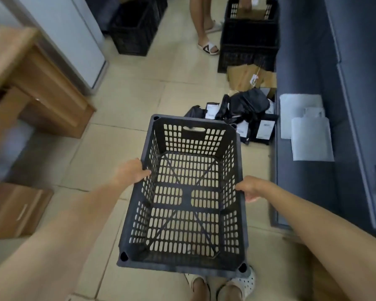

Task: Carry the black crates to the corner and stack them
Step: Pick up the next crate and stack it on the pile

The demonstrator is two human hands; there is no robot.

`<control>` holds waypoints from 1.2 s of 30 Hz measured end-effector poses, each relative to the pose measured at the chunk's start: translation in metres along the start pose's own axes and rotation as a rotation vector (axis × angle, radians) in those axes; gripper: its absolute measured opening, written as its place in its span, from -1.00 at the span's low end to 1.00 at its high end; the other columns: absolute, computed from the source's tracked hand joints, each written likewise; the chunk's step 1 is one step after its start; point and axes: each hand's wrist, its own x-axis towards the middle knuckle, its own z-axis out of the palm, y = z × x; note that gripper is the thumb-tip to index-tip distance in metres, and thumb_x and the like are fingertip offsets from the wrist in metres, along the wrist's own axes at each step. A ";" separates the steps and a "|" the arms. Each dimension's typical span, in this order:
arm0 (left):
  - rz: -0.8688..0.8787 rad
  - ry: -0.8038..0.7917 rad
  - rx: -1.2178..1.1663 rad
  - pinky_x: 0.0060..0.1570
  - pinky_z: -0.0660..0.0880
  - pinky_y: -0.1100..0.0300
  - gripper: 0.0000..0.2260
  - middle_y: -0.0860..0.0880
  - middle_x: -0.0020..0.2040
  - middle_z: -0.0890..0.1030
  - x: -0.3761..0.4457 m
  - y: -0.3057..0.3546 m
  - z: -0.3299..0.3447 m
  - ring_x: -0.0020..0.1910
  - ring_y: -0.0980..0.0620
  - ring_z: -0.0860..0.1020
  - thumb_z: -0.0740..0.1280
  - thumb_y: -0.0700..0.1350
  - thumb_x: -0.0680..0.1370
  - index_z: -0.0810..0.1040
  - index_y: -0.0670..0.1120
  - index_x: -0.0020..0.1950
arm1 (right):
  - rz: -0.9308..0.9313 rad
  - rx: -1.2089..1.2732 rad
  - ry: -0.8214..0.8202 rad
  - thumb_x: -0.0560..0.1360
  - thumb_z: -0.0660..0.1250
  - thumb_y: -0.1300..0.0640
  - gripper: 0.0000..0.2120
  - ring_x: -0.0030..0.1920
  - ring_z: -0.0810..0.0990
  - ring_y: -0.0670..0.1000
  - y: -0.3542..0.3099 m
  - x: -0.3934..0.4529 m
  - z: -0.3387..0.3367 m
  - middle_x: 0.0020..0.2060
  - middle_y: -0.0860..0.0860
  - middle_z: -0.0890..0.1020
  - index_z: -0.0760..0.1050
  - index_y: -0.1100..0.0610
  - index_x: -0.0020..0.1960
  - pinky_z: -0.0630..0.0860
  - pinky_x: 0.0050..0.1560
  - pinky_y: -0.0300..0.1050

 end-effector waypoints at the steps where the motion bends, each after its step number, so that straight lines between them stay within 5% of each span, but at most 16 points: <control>1: -0.016 0.025 -0.005 0.03 0.51 0.07 -0.63 -0.09 0.02 0.57 -0.012 -0.017 -0.017 0.02 -0.09 0.57 0.27 0.09 0.59 0.45 -0.19 0.19 | -0.020 0.000 -0.020 0.59 0.15 0.38 -0.70 -0.09 0.63 0.19 -0.017 -0.019 0.009 0.22 0.32 0.54 0.33 0.43 0.31 0.61 -0.19 -0.02; 3: -0.039 0.071 -0.048 0.06 0.54 0.05 -0.64 -0.06 0.02 0.58 -0.037 -0.052 -0.044 0.01 -0.07 0.58 0.26 0.12 0.58 0.43 -0.15 0.17 | -0.086 -0.057 -0.043 0.59 0.16 0.37 -0.71 -0.01 0.62 0.20 -0.049 -0.055 0.027 0.24 0.33 0.53 0.35 0.42 0.29 0.58 -0.01 0.01; 7: -0.091 0.132 -0.148 0.01 0.55 0.09 -0.64 -0.06 0.03 0.58 -0.079 -0.116 -0.069 -0.04 -0.04 0.58 0.29 0.10 0.58 0.45 -0.15 0.20 | -0.188 -0.200 -0.035 0.61 0.13 0.36 -0.72 -0.19 0.61 0.14 -0.097 -0.107 0.065 0.11 0.29 0.55 0.30 0.48 0.28 0.56 -0.10 -0.08; 9: -0.138 0.159 -0.174 -0.01 0.54 0.10 -0.65 -0.06 0.01 0.57 -0.097 -0.141 -0.073 -0.07 -0.04 0.58 0.29 0.08 0.58 0.46 -0.16 0.19 | -0.232 -0.396 -0.015 0.63 0.13 0.30 -0.78 -0.35 0.62 0.05 -0.118 -0.127 0.086 -0.05 0.23 0.57 0.34 0.42 0.21 0.55 -0.42 -0.27; 11: -0.192 0.179 -0.208 -0.03 0.54 0.11 -0.65 -0.05 -0.01 0.55 -0.111 -0.164 -0.074 -0.10 -0.04 0.57 0.29 0.07 0.59 0.48 -0.17 0.20 | -0.283 -0.603 0.028 0.64 0.16 0.20 -0.70 -0.33 0.56 0.00 -0.137 -0.140 0.103 0.11 0.20 0.59 0.35 0.34 0.31 0.40 -0.65 -0.34; 15: -0.302 0.198 -0.265 -0.05 0.52 0.09 -0.64 -0.13 0.04 0.59 -0.131 -0.198 -0.074 -0.12 -0.06 0.53 0.27 0.04 0.60 0.50 -0.24 0.21 | -0.336 -0.809 0.007 0.62 0.22 0.12 -0.64 -0.21 0.61 0.01 -0.172 -0.126 0.129 0.24 0.18 0.57 0.36 0.27 0.35 0.53 -0.46 -0.25; 19: -0.448 0.241 -0.291 0.12 0.52 0.01 -0.54 -0.16 0.20 0.56 -0.154 -0.216 -0.074 0.10 -0.15 0.58 0.27 0.10 0.58 0.46 -0.23 0.30 | -0.344 -0.976 -0.077 0.61 0.24 0.07 -0.56 0.01 0.67 0.12 -0.207 -0.112 0.158 0.25 0.20 0.55 0.34 0.28 0.40 0.65 0.00 -0.07; 24: -0.670 0.301 -0.387 0.01 0.55 0.02 -0.51 -0.12 0.14 0.59 -0.189 -0.238 -0.062 0.02 -0.10 0.60 0.28 0.18 0.55 0.44 -0.16 0.30 | -0.427 -1.249 -0.167 0.62 0.19 -0.01 -0.53 -0.12 0.63 0.03 -0.246 -0.110 0.199 0.29 0.16 0.51 0.29 0.24 0.43 0.58 -0.20 -0.22; 27: -0.801 0.291 -0.429 -0.09 0.43 0.07 -0.54 -0.13 0.15 0.57 -0.215 -0.244 -0.052 0.03 -0.11 0.57 0.23 0.17 0.60 0.41 -0.18 0.29 | -0.473 -1.344 -0.217 0.62 0.18 -0.01 -0.73 -0.13 0.60 0.03 -0.259 -0.110 0.229 -0.06 0.07 0.57 0.41 0.21 0.12 0.53 -0.30 -0.23; 30: -0.946 0.277 -0.512 0.01 0.46 0.02 -0.47 -0.17 0.23 0.54 -0.248 -0.246 -0.035 0.17 -0.17 0.55 0.19 0.20 0.61 0.36 -0.20 0.35 | -0.511 -1.475 -0.243 0.62 0.17 -0.03 -0.72 -0.21 0.60 0.01 -0.264 -0.112 0.266 -0.18 0.07 0.55 0.39 0.17 -0.13 0.50 -0.36 -0.19; 36: -1.078 0.282 -0.717 0.09 0.57 -0.01 -0.44 -0.11 0.18 0.61 -0.323 -0.281 0.046 0.07 -0.13 0.61 0.28 0.24 0.52 0.45 -0.16 0.32 | -0.648 -1.744 -0.312 0.61 0.18 -0.03 -0.74 -0.29 0.57 -0.03 -0.244 -0.134 0.356 -0.10 0.07 0.54 0.35 0.15 0.14 0.49 -0.32 -0.18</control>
